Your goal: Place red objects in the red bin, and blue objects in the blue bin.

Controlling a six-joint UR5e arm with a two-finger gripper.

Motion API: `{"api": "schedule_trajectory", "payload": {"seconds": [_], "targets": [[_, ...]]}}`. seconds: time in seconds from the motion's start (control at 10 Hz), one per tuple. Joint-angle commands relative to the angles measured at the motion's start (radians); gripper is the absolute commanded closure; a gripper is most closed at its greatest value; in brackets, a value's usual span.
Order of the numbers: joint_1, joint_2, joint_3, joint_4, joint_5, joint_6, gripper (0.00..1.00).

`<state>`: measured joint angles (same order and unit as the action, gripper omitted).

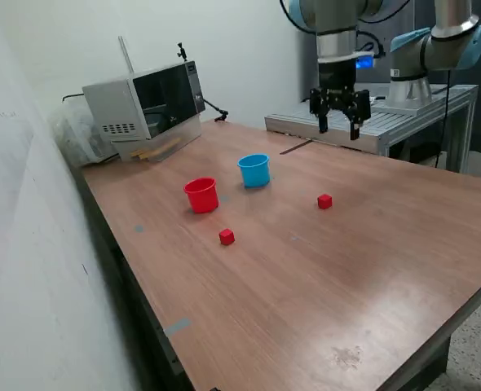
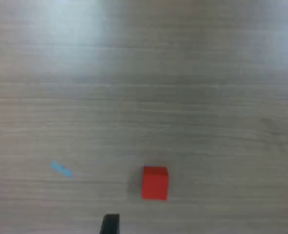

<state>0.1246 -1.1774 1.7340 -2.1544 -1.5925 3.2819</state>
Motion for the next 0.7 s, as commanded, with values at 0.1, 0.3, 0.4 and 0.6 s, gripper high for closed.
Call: {"api": "schedule_trajectory", "payload": {"seconds": [0.1,0.3,0.4,0.6], "targets": [[-0.054,0.182,-0.048,-0.117,0.000,0.005,0.00],[-0.083,0.217,-0.054,-0.148,0.002,0.005,0.00],[-0.085,0.228,-0.054,-0.165,0.002,0.005,0.00],[-0.085,0.233,-0.041,-0.174,0.003,0.005,0.00]]}}
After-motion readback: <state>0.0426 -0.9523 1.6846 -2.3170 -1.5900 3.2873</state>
